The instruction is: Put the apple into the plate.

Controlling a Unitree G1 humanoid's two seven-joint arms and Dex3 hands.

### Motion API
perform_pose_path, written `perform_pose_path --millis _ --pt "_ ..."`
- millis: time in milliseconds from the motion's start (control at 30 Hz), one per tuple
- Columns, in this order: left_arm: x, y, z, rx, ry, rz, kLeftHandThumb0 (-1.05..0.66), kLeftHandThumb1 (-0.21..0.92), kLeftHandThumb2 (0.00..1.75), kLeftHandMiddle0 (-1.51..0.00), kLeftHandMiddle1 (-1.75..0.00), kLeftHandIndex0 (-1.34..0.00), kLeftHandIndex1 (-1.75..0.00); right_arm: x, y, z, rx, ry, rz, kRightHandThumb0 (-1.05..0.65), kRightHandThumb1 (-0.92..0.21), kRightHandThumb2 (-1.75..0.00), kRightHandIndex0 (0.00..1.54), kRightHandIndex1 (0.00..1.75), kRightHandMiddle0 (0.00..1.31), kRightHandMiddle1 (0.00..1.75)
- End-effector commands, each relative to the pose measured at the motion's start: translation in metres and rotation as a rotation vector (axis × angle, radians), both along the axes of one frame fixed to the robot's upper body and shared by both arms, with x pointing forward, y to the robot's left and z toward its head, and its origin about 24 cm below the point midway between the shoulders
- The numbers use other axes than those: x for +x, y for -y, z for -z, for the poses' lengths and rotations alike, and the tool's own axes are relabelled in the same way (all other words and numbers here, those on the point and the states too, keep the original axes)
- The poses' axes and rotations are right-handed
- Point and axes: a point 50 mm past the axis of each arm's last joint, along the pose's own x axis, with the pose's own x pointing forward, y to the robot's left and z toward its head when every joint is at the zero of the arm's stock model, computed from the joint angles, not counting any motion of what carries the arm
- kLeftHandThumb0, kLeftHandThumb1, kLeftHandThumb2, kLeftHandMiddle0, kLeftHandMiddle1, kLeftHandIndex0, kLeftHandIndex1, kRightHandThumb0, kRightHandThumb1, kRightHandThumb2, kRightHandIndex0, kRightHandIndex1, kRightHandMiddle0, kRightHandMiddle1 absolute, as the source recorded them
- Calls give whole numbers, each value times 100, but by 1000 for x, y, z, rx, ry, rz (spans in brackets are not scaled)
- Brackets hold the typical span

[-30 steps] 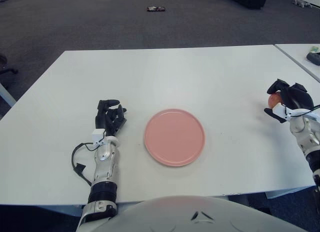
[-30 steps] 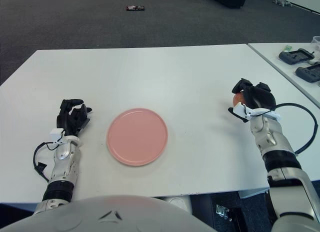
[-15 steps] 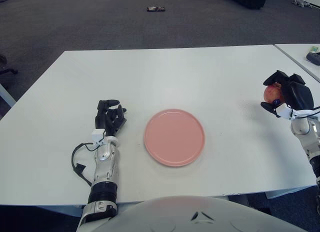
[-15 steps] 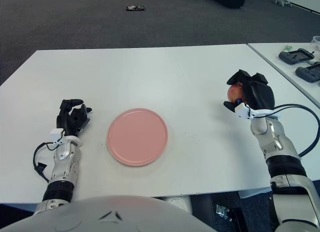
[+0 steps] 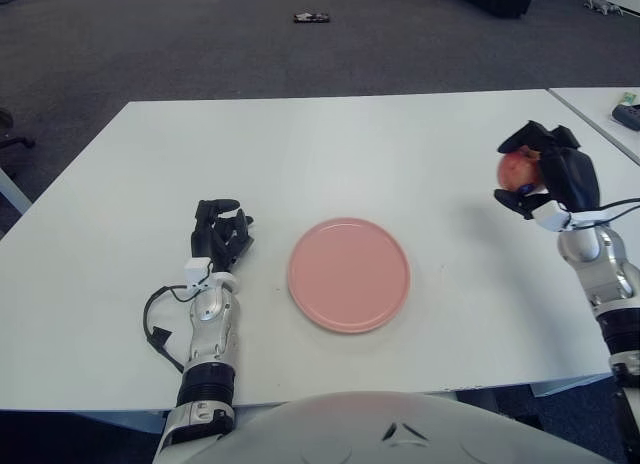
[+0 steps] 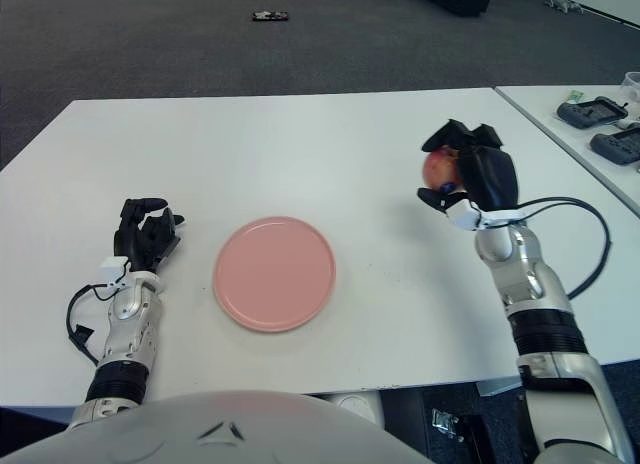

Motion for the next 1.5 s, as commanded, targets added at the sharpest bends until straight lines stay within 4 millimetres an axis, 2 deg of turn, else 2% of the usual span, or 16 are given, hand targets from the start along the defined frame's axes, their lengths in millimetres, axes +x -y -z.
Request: perform_pose_path --millis 0,100,267,433,533,833,967,1233,1467 --pt "-5 1 12 -8 -67 0 -37 73 80 -48 -152 -31 -175 -2 -23 -24 -2 93 -84 0 -2 -162 88 161 60 175" --pt "-4 1 13 -7 -67 1 -37 73 80 -48 -154 -31 -175 -7 -39 -30 -14 123 -147 0 -2 -162 89 162 60 175" --pt "-5 1 13 -11 -71 0 -37 73 80 -48 -155 -31 -175 -8 -47 -29 -21 109 -206 0 -1 -163 88 164 60 175" --pt "-5 0 14 -13 -87 -1 -38 71 82 -49 -156 -32 -175 -2 -71 -23 -7 71 -339 0 -1 -165 88 165 61 175" --pt "-5 0 14 -12 -79 -7 -38 71 83 -50 -156 -32 -175 0 -89 -19 -13 26 -438 0 0 -166 89 165 62 175" --pt "-6 1 14 -29 -73 -23 -38 70 83 -51 -154 -33 -175 3 -119 -14 -25 -99 -606 0 1 -166 90 165 62 175" --pt "-6 1 13 -27 -69 -20 -38 70 83 -52 -154 -33 -175 5 -132 -3 -47 -183 -661 0 1 -166 90 165 62 175" --pt "-8 0 13 -22 -78 -16 -38 70 84 -53 -153 -33 -175 6 -146 19 -66 -314 -755 0 0 -165 89 165 61 175" --pt "-8 0 13 -20 -88 -16 -38 69 85 -51 -154 -33 -175 5 -154 31 -89 -386 -805 0 -3 -162 87 165 59 175"
